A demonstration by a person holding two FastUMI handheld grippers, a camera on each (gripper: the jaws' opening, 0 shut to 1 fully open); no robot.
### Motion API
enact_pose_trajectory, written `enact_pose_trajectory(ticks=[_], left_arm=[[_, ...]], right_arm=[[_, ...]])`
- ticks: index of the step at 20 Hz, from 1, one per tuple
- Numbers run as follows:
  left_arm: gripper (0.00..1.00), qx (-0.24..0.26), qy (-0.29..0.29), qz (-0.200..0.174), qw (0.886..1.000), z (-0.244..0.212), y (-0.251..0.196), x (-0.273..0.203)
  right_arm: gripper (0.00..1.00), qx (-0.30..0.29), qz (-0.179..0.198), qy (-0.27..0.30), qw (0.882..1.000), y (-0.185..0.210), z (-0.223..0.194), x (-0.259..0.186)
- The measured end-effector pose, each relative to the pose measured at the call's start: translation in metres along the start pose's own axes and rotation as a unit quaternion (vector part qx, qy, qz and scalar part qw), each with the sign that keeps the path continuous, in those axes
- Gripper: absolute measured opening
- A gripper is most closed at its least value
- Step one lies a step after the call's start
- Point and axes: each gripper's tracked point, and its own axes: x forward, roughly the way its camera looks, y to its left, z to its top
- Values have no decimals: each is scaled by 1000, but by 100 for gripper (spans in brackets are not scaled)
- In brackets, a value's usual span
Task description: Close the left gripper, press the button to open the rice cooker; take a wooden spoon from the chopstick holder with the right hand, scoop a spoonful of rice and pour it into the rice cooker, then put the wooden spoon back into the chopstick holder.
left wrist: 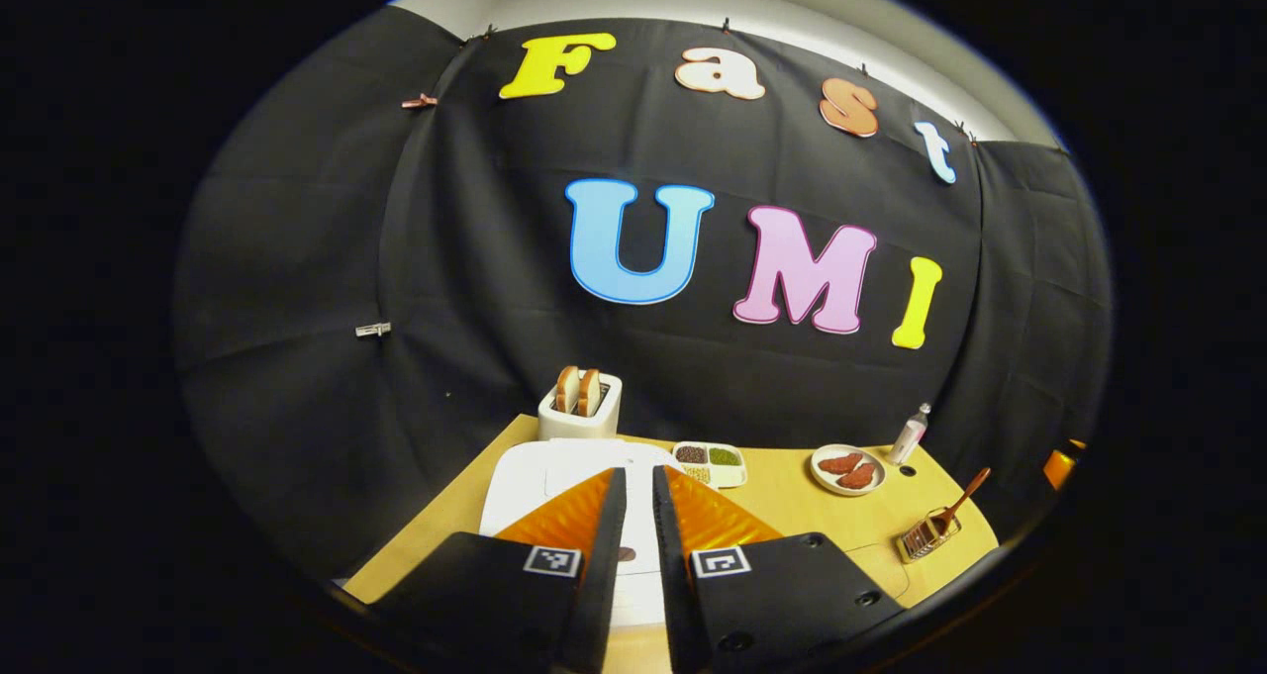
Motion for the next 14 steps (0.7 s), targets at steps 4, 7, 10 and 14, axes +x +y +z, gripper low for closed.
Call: enact_pose_trajectory(ticks=[4,7,10,14], left_arm=[[8,14,46,3,999,-25,17,23],[7,7,88,-10,996,-53,24,40],[6,-15,126,-16,992,-78,25,54],[6,-16,155,-14,988,-102,20,64]], right_arm=[[98,-1,-8,18,1000,-10,-12,-6],[98,10,-11,37,999,-14,-22,-11],[98,18,-27,38,999,-26,-23,-16],[98,21,-43,46,998,-39,-29,-23]])
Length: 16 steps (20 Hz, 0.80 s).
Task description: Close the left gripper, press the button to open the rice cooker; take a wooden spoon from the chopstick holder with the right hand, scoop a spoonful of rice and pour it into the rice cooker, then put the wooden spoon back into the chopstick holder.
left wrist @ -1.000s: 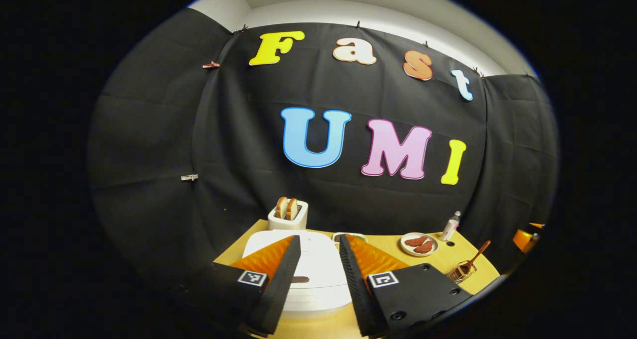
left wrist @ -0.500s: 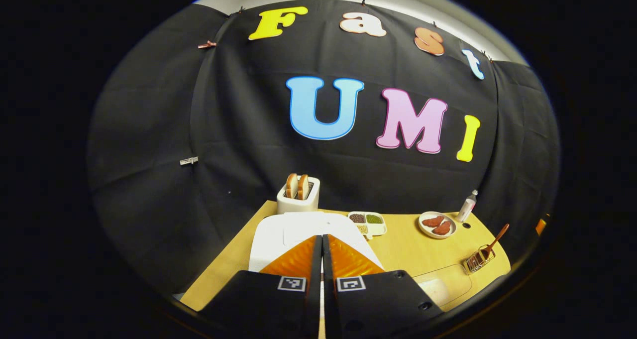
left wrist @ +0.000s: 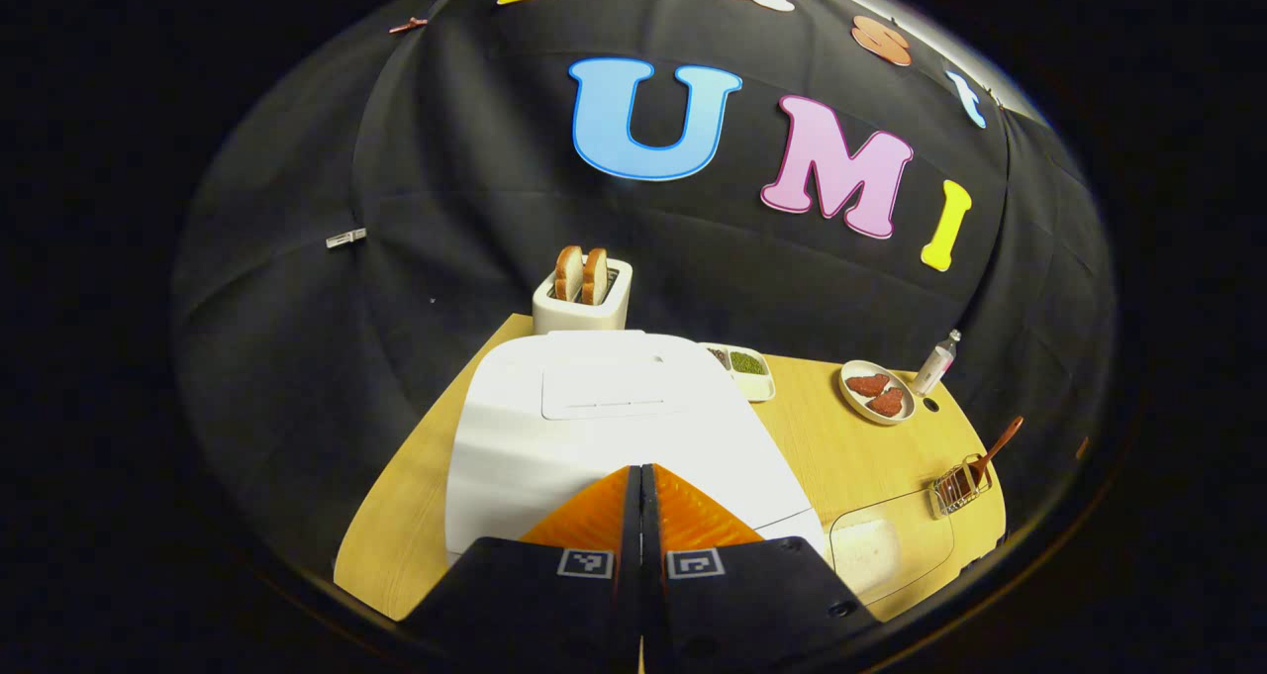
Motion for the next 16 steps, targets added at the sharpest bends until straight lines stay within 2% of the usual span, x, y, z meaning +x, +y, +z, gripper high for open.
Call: enact_pose_trajectory(ticks=[5,7,8,9,10,11,16], left_arm=[[5,20,17,1,1000,-14,-6,10],[6,7,13,8,1000,-12,-5,11],[10,-1,11,9,1000,-12,-5,10],[6,-9,9,8,1000,-14,-5,10],[10,-17,7,7,1000,-15,-5,10],[7,-24,6,5,1000,-16,-5,11],[7,-28,9,9,1000,-15,-4,12]], right_arm=[[98,0,-22,7,1000,-16,-5,-2],[98,2,-27,2,1000,-19,-3,-4],[98,3,-28,0,1000,-20,-3,-4],[98,4,-27,-1,1000,-19,-3,-4],[98,6,-25,1,1000,-18,-4,-4],[98,7,-23,3,1000,-16,-6,-4],[98,5,-11,1,1000,-11,-5,-4]])
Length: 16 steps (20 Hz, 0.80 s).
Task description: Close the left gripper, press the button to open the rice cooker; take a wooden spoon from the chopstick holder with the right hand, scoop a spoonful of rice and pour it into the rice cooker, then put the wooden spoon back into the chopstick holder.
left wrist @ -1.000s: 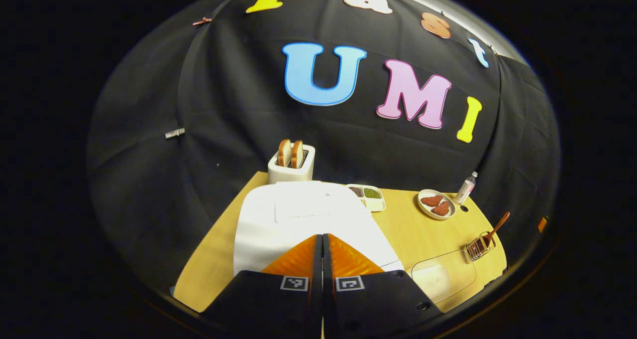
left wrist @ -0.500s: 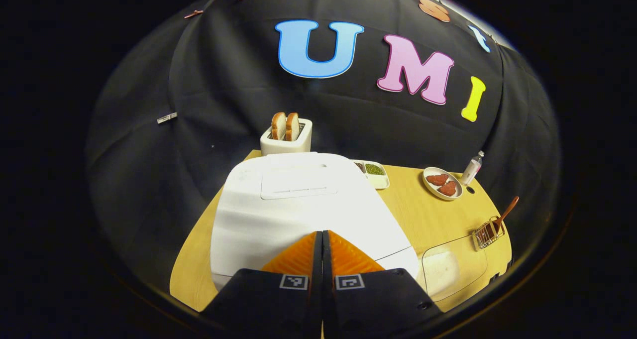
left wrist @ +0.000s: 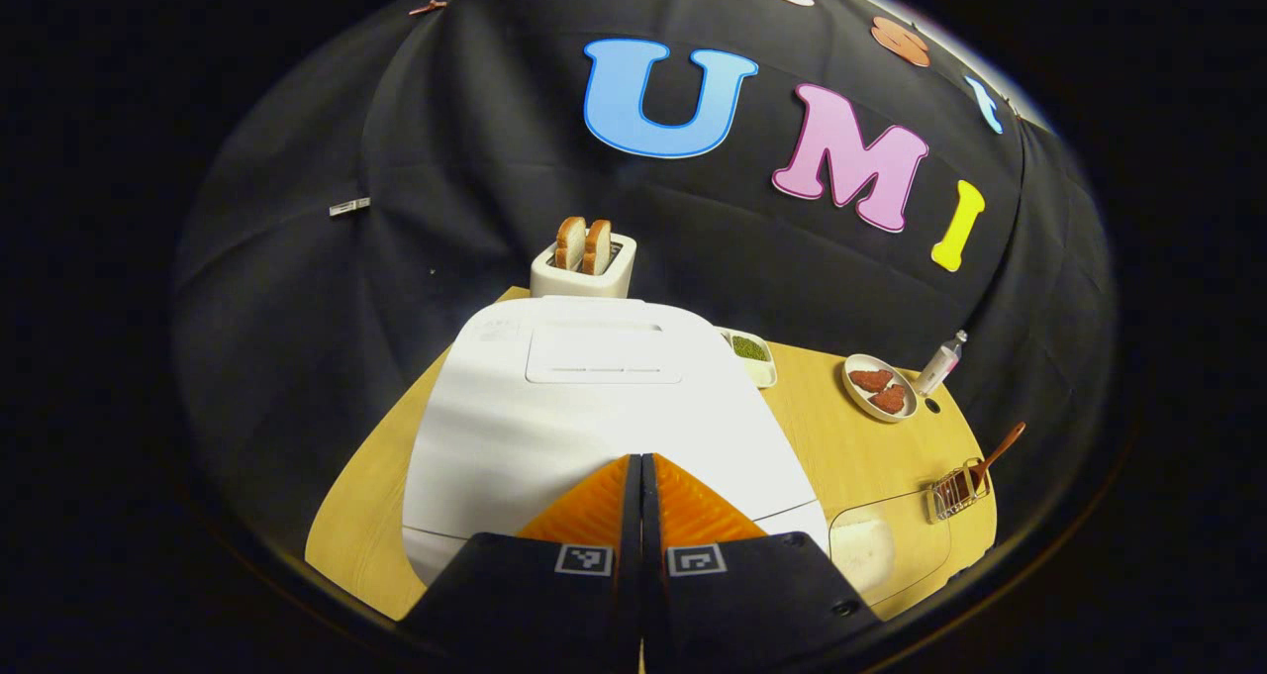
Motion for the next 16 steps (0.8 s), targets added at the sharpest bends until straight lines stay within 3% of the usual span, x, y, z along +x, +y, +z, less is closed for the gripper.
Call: enact_pose_trajectory(ticks=[4,9,13,16], left_arm=[[7,-6,-80,16,997,45,-5,-23],[6,29,-174,30,984,109,-18,-79],[5,29,-206,11,978,111,-44,-120],[6,44,-204,-27,978,92,-73,-138]], right_arm=[[98,8,1,3,1000,-1,-1,0],[98,11,3,1,1000,1,3,4],[98,4,1,1,1000,0,2,10],[98,5,4,9,1000,2,-1,17]])
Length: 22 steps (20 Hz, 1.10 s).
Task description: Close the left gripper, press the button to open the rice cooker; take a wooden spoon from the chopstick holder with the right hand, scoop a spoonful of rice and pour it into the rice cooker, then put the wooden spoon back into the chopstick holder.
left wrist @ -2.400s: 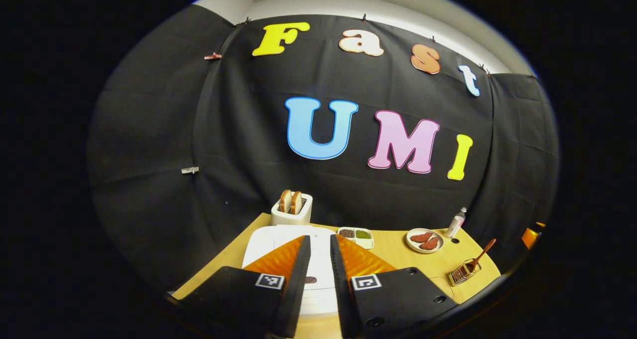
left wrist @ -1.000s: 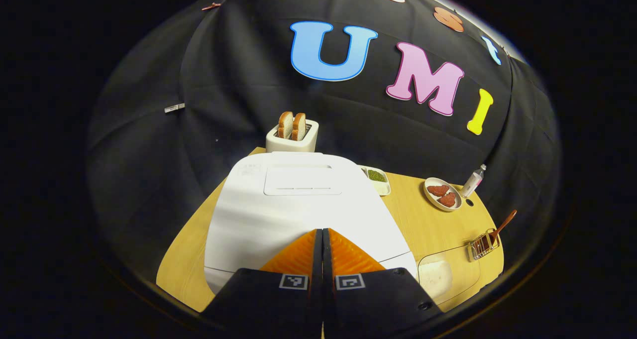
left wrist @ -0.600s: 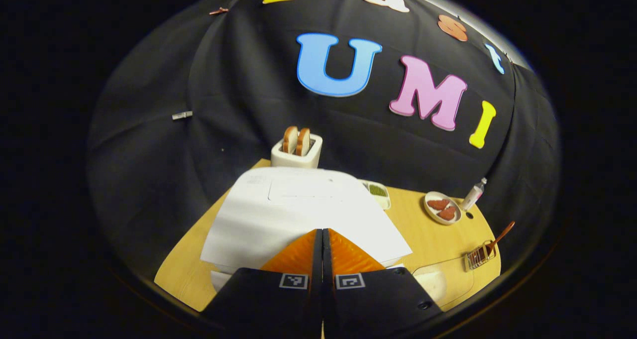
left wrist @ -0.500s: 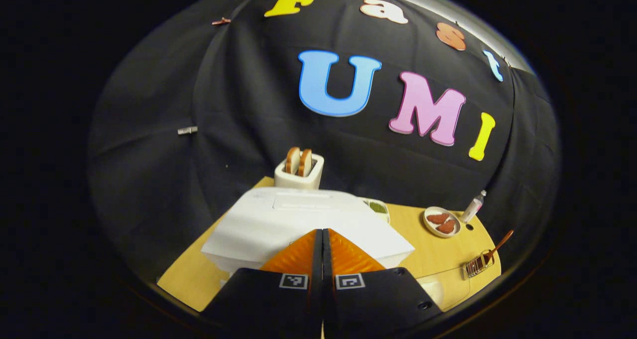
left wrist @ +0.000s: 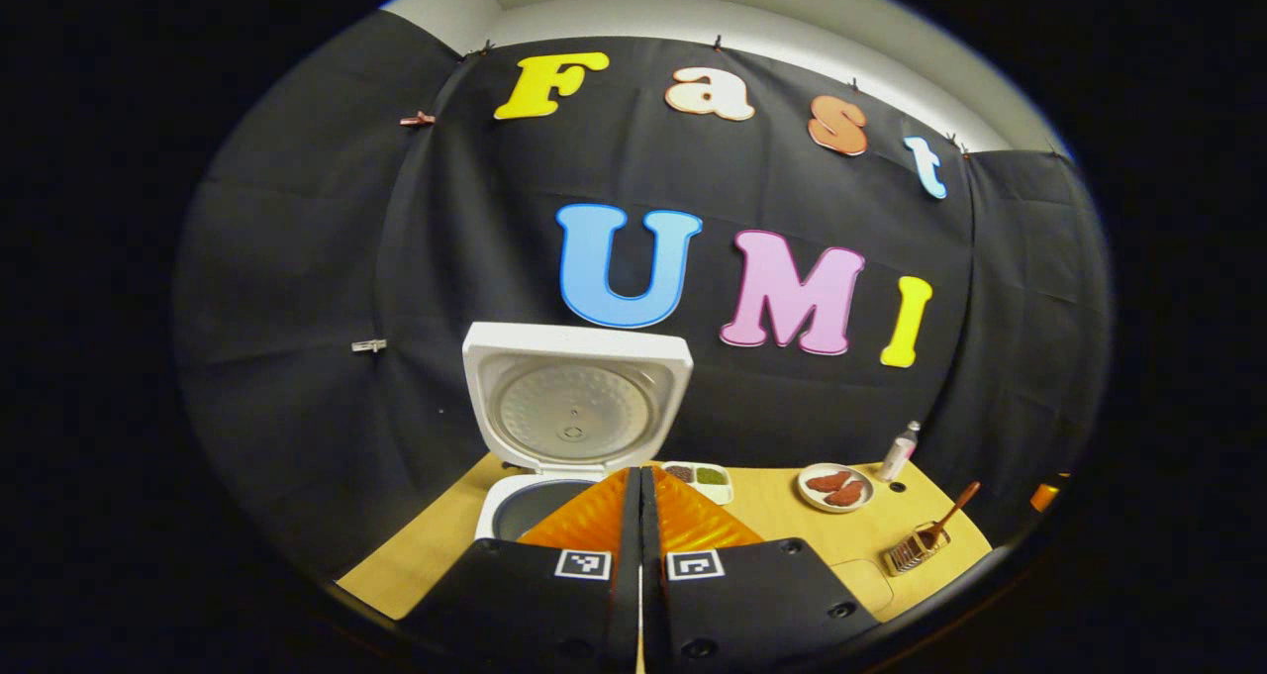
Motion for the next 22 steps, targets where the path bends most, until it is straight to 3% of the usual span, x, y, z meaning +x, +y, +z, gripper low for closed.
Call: enact_pose_trajectory(ticks=[5,13,14,16,18,19,20,22], left_arm=[[7,-14,17,-20,1000,-26,-20,-22],[13,1,3,-50,999,-24,-63,-49],[20,0,0,-52,999,-26,-69,-51],[54,-4,11,-57,998,-39,-80,-53],[76,-3,27,-46,999,-54,-82,-56],[82,-3,32,-38,999,-57,-82,-57],[95,-4,35,-30,999,-61,-84,-57],[96,-2,43,-11,999,-68,-86,-58]], right_arm=[[98,-4,11,2,1000,7,7,14],[98,-14,25,1,1000,1,18,53],[98,-16,28,6,999,-1,17,59],[98,-18,32,16,999,-6,14,72],[98,-13,39,33,999,-8,7,87],[98,-11,43,40,998,-9,4,95],[98,-9,45,44,998,-10,2,103],[98,-7,55,59,997,-11,-7,120]])
